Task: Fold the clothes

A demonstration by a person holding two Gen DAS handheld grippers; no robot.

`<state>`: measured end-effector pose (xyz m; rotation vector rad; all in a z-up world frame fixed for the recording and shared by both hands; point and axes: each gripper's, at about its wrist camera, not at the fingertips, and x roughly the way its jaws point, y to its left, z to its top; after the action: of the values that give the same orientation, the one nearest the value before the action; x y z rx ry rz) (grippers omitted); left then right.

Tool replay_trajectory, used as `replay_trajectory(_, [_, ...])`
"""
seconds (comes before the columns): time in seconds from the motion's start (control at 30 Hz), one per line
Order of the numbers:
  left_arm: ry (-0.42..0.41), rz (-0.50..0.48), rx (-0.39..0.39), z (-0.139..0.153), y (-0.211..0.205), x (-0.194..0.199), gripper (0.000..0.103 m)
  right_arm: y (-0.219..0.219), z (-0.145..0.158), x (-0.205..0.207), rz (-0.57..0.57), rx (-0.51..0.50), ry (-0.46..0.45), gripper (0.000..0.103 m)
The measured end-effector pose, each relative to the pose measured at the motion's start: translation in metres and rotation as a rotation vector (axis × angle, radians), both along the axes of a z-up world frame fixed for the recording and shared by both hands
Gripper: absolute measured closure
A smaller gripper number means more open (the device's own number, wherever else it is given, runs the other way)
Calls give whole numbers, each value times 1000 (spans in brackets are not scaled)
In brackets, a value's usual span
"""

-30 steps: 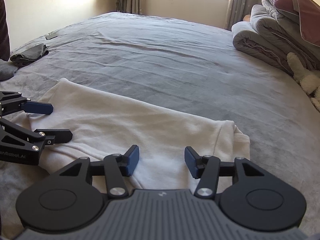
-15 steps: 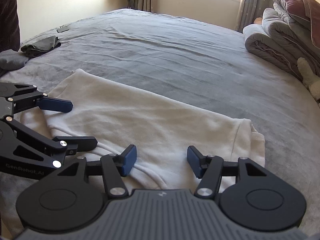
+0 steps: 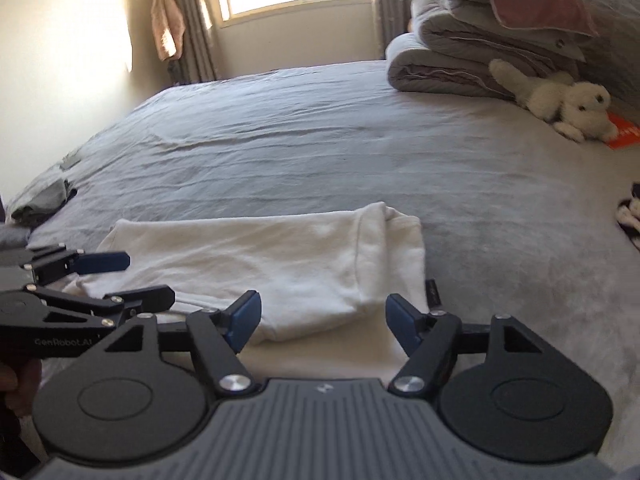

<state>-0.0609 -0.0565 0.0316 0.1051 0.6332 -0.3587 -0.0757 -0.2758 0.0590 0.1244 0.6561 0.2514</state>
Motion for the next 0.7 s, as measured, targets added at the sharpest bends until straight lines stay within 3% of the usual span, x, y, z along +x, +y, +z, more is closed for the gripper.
replay_trajectory(0.17, [-3, -5, 31, -9, -4, -1, 24, -34, -4, -14, -109, 173, 36, 6])
replay_trajectory(0.53, [-4, -29, -22, -2, -8, -2, 23, -81, -35, 0, -264, 563, 181, 4])
replay_trajectory(0.7, [-5, -64, 8, -8, -17, -6, 23, -71, -36, 5, -279, 566, 165, 1])
